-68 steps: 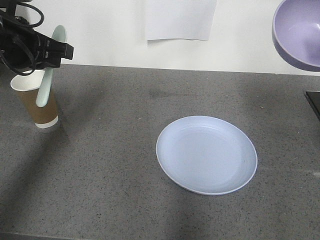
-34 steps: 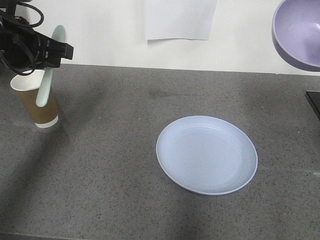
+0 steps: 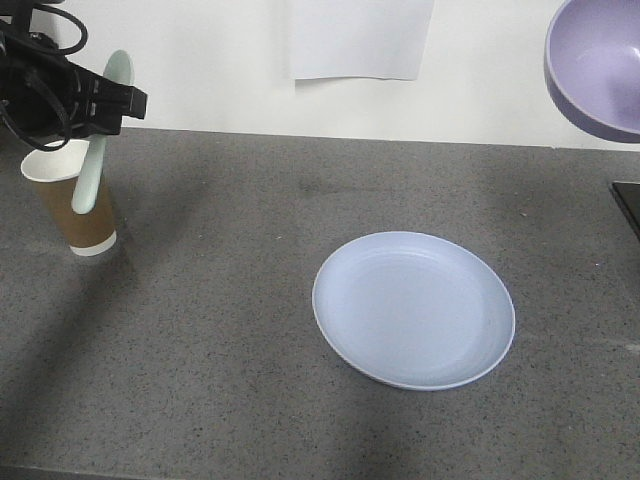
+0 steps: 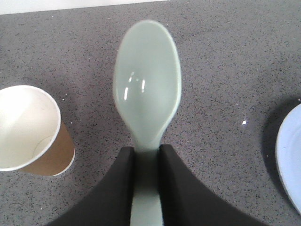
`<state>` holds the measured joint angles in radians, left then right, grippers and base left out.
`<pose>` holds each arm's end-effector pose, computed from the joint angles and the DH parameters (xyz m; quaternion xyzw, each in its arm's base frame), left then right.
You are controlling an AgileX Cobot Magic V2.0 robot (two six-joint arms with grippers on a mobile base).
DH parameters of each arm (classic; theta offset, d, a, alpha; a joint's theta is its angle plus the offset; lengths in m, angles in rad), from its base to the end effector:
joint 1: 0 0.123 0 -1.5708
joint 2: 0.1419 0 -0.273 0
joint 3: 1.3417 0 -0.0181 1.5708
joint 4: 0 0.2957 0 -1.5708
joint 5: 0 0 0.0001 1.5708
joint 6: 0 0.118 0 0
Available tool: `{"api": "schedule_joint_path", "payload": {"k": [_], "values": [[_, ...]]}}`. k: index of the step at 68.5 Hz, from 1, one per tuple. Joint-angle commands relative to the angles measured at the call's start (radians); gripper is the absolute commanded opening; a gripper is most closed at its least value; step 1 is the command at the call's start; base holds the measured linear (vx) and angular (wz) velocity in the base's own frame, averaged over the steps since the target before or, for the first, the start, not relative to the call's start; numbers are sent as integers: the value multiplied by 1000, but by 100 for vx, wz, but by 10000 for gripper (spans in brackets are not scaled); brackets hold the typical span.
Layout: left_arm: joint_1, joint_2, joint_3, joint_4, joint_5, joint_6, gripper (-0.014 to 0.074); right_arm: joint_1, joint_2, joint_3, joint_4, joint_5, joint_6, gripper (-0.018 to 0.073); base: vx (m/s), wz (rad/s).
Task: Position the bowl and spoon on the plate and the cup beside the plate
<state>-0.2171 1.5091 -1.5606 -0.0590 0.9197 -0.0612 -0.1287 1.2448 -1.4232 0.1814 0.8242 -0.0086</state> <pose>0.3855 -0.0907 0.3709 0.0644 0.9204 -0.0816 0.3769 0.3295 -0.0269 0.4252 0.0738 0.8682 0.0546 0.4877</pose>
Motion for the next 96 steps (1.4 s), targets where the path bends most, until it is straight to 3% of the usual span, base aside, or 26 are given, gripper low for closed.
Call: {"api": "schedule_joint_path", "payload": {"k": [1, 64, 86, 96], "values": [[-5, -32, -26, -8, -55, -1, -6, -6, -23, -32, 8, -69, -6, -6, 0, 0], [-5, -32, -26, -8, -55, -1, -6, -6, -21, -32, 7, -74, -6, -6, 0, 0], [-5, -32, -26, -8, -55, -1, -6, -3, 13, -32, 130, -76, -9, -6, 0, 0], [-5, -32, -26, -8, -55, -1, -6, -3, 64, -32, 181, 19, -119, -1, 0, 0]]}}
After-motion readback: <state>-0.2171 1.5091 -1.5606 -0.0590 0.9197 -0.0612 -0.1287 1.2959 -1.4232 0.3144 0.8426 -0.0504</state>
